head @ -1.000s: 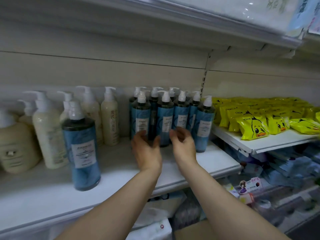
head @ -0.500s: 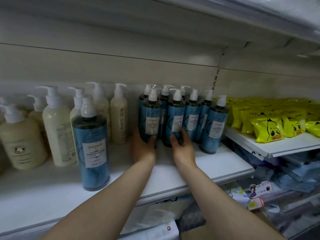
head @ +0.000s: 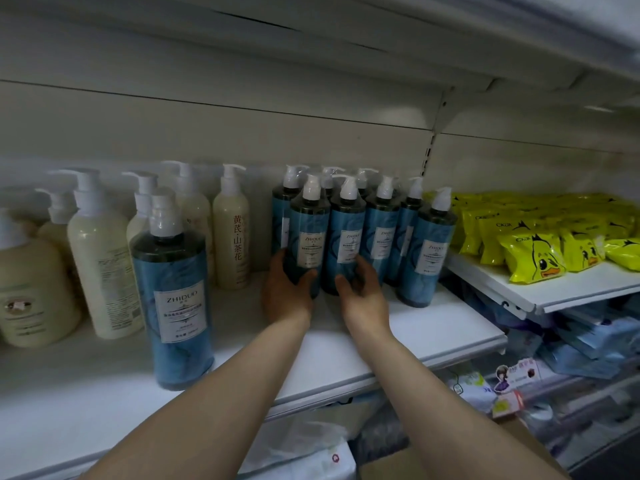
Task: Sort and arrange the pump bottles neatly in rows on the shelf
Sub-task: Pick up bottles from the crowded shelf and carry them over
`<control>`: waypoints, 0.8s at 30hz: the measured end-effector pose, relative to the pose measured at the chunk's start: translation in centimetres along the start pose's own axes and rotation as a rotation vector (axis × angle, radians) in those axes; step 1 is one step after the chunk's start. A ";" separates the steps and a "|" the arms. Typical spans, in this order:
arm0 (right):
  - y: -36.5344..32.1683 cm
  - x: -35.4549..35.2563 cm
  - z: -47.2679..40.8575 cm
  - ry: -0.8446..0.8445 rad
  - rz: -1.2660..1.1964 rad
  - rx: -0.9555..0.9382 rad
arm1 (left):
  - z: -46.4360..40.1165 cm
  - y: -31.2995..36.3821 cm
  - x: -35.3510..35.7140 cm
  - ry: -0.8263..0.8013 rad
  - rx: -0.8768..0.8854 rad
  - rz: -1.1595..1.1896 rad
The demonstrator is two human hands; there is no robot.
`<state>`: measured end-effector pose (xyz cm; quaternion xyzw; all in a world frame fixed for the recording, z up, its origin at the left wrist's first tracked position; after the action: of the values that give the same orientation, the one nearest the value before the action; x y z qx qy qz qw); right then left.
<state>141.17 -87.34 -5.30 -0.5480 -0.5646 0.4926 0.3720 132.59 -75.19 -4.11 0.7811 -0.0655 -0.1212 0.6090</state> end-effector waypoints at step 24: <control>-3.4 0.4 4.9 -0.106 -0.005 0.080 | 5.4 1.1 -3.6 -0.057 -0.138 0.000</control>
<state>135.53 -87.37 -3.29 -0.5042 -0.5648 0.5421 0.3644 127.70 -79.62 -3.90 0.7335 -0.0741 -0.1476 0.6593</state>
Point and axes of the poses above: each hand's wrist, its own z-axis away from the middle knuckle, its own x-axis out of the palm, y = z × x, the point moved 5 cm from there along -z, towards the middle knuckle, and after that the axes turned 11 degrees about y, right-handed, at the moved point
